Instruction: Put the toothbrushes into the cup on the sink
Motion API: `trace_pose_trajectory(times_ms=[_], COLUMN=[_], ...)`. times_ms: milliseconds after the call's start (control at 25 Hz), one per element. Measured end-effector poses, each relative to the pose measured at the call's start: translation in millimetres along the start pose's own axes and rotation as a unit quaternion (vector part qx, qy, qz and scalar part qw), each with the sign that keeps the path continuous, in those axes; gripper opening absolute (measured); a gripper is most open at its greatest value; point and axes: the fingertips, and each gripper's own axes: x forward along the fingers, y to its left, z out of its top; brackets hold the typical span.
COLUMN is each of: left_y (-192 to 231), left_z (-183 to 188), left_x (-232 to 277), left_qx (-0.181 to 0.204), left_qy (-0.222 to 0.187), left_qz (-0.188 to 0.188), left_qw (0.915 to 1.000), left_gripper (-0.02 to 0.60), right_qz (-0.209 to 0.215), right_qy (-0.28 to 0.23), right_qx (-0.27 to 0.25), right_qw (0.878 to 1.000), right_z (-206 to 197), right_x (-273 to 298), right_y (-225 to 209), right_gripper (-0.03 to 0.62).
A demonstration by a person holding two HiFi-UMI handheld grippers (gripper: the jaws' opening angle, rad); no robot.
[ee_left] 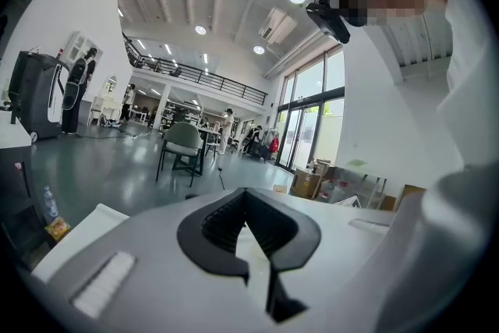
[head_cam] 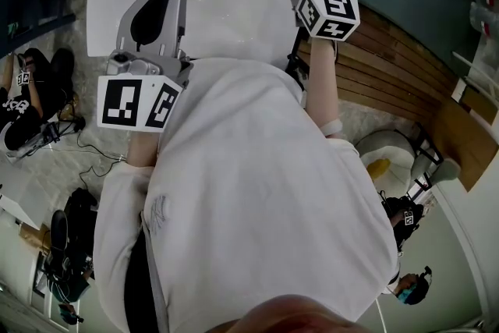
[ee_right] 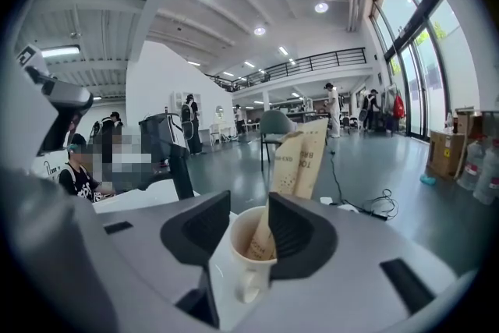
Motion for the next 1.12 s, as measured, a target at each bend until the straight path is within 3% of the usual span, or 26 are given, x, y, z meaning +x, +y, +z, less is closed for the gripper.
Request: trace_pose_trajectory(times_ms=[160,400,1120], left_y=[-0.8,0.4,-9.0], left_z=[0.4,1.3,5.1], left_x=[-0.6,-3.3,-3.6], left_qx=[0.0,0.001,0.005], left_qy=[-0.001,-0.004,-0.009], left_qz=[-0.002,-0.002,-0.019], left_qw=[1.0,1.0,0.9998], left_gripper=[-0.003,-0.003,-0.003], right_qz=[-0.022,-0.038,-0.032], right_qy=[-0.006,-0.016,-0.042], right_qx=[-0.002,-0.002,-0.006], right_qw=[1.0,0.999,0.999], right_z=[3.0,11.7,51.0], right_x=[-3.3,-7.9,-36.8], right_y=[-6.5,-11.0,-9.1], right_gripper=[0.096,0.045,0.011])
